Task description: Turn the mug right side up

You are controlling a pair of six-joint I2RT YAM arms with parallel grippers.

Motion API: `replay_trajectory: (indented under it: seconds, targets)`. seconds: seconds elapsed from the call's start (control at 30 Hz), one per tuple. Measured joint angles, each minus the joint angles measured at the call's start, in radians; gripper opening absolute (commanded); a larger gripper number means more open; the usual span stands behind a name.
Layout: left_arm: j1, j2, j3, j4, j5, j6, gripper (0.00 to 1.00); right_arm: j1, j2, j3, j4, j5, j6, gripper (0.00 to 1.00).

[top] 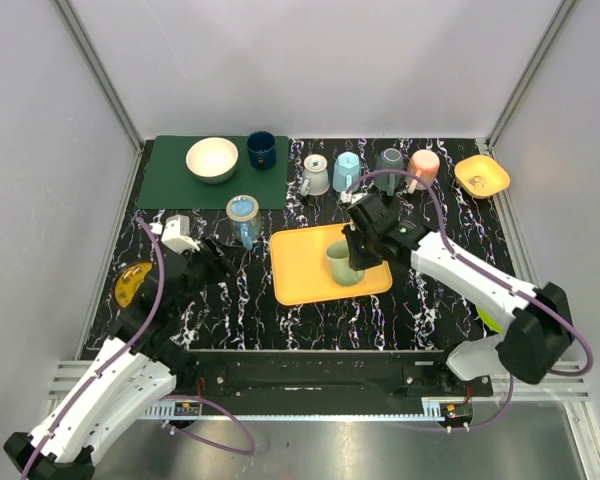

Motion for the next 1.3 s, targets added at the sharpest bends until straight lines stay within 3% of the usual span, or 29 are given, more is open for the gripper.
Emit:
replay_trajectory:
  seconds: [0.17, 0.47, 0.83, 1.07, 1.17, 1.2, 1.3]
  targets:
    - [0.0, -0.043, -0.047, 0.067, 0.033, -0.04, 0.67, 0.0, -0.109, 0.021, -0.01, -0.033, 0.044, 0.0]
    - [0.0, -0.047, -0.119, 0.196, 0.13, -0.105, 0.66, 0.001, -0.131, 0.043, 0.002, -0.056, 0.063, 0.0]
    - [-0.001, -0.063, -0.199, 0.253, 0.166, -0.149, 0.66, 0.002, -0.145, -0.254, 0.262, 0.041, 0.057, 0.0]
    - [-0.001, -0.074, -0.21, 0.253, 0.166, -0.151, 0.66, 0.003, -0.156, -0.307, 0.369, 0.077, 0.06, 0.0]
    - [-0.001, -0.068, -0.21, 0.257, 0.166, -0.151, 0.66, 0.003, -0.145, -0.307, 0.37, 0.076, 0.064, 0.08]
    - [-0.001, -0.063, -0.21, 0.259, 0.166, -0.151, 0.66, 0.003, -0.136, -0.304, 0.368, 0.074, 0.068, 0.18]
    - [-0.001, -0.047, -0.21, 0.26, 0.166, -0.151, 0.66, 0.004, -0.11, -0.298, 0.361, 0.069, 0.077, 0.28]
